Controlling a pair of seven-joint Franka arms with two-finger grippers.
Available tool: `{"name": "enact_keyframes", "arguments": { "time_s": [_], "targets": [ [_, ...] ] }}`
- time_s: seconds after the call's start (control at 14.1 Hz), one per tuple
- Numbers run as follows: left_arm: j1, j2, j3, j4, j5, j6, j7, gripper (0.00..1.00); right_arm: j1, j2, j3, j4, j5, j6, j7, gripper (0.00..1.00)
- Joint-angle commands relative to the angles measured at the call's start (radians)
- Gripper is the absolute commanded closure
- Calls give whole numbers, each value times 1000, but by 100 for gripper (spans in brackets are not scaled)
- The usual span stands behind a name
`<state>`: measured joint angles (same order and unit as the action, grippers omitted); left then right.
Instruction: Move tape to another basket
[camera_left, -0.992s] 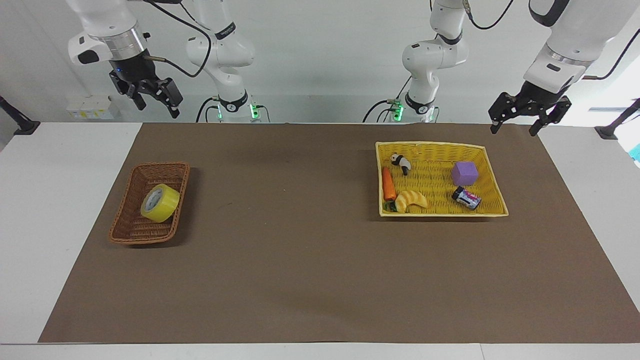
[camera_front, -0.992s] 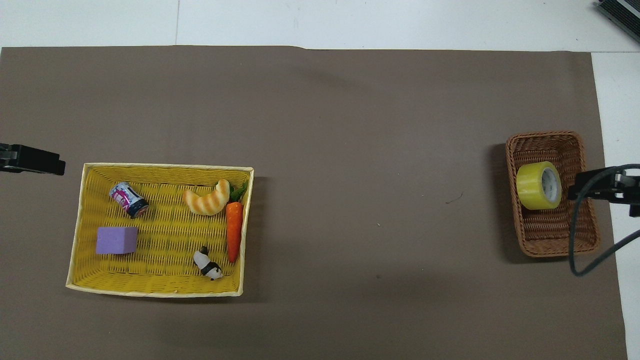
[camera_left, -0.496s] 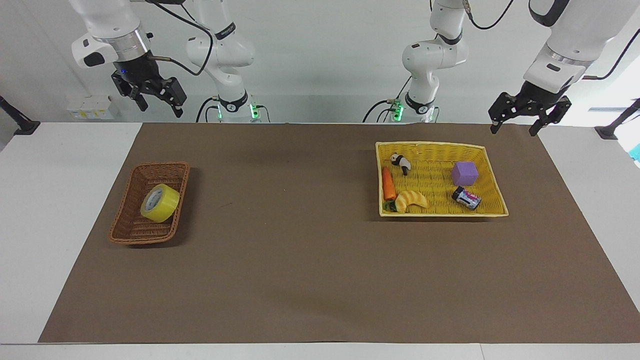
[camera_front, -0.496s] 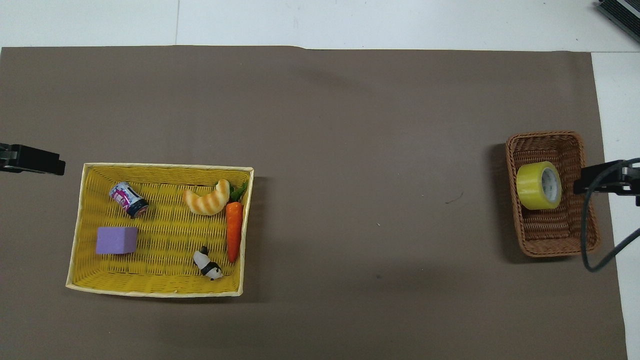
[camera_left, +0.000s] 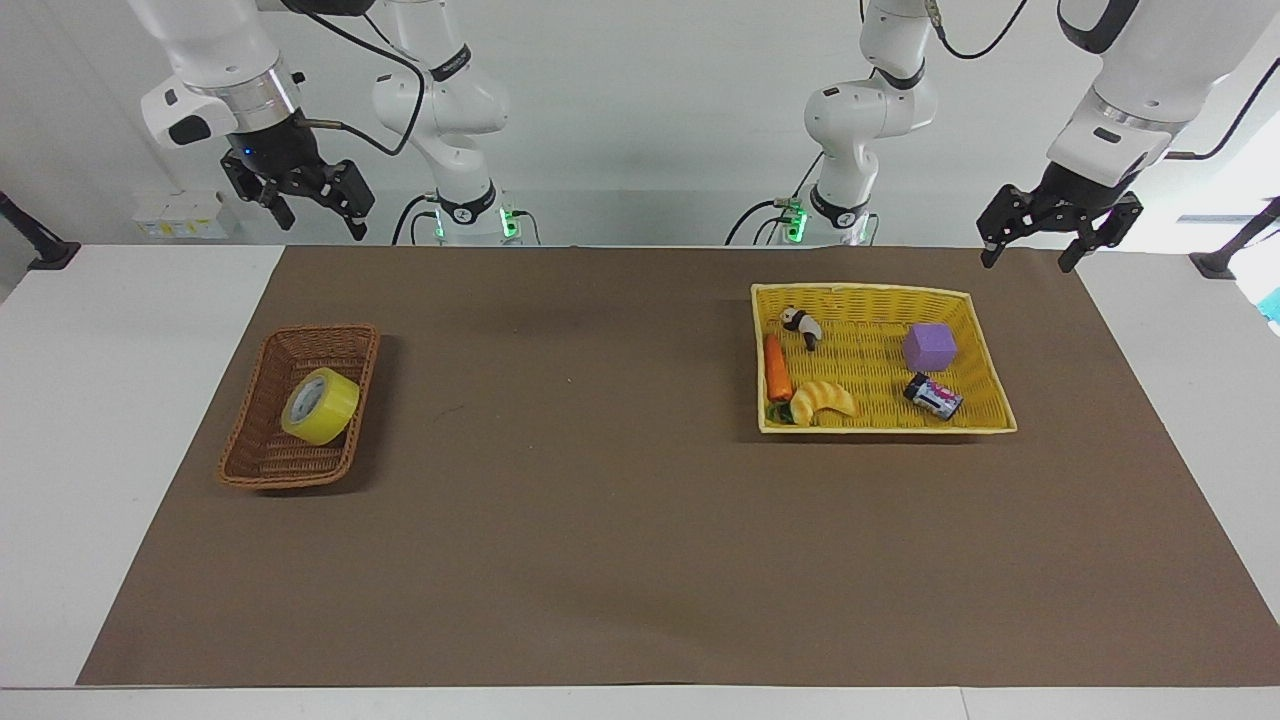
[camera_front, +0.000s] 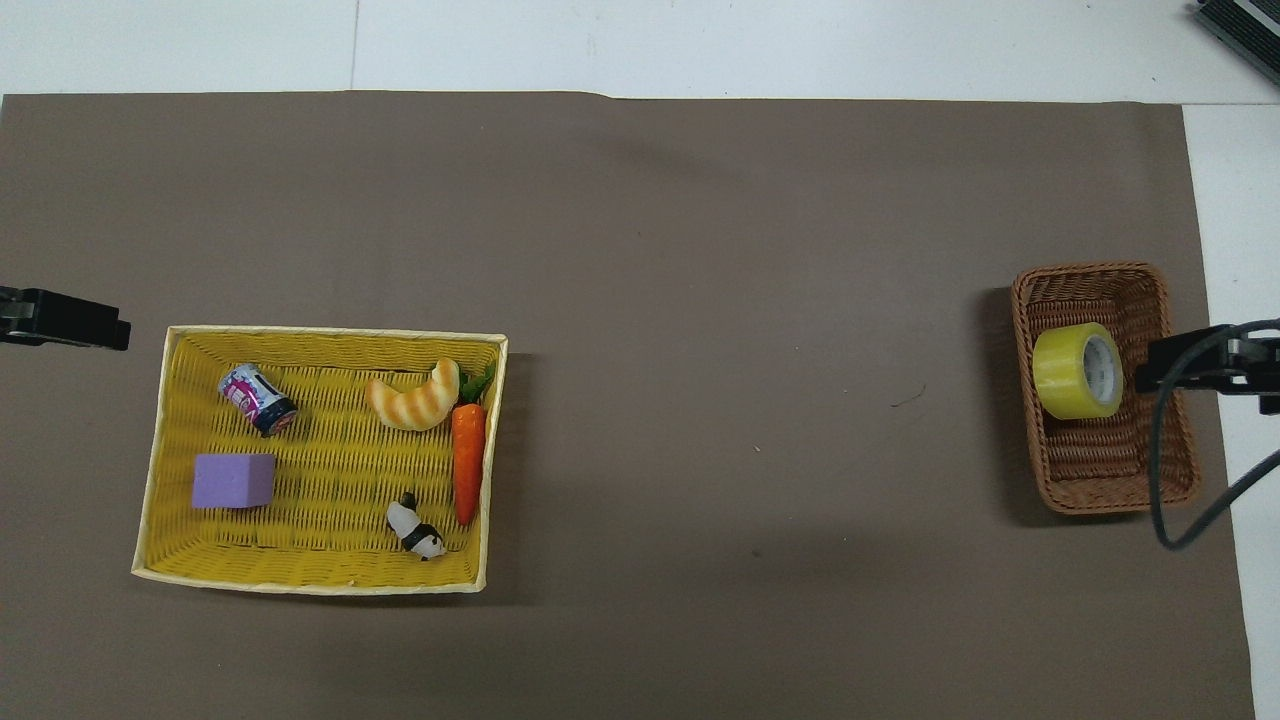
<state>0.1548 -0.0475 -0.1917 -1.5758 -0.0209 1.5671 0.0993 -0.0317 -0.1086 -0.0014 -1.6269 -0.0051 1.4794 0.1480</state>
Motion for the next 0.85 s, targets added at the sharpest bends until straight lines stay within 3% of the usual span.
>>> {"name": "enact_keyframes", "arguments": {
  "time_s": [0.0,0.42,0.78],
  "targets": [
    [8,-11,-5,-6,16,-5,7,0,-5,-13,1,-8,2,-18,-45,0],
    [8,-11,-5,-6,16,-5,7,0,-24,26,1,56,-13,-25,-61,0],
    [8,-12,-5,-6,16,-13,2,0,-14,24,0,52,-13,-27,-70,0]
  ]
}}
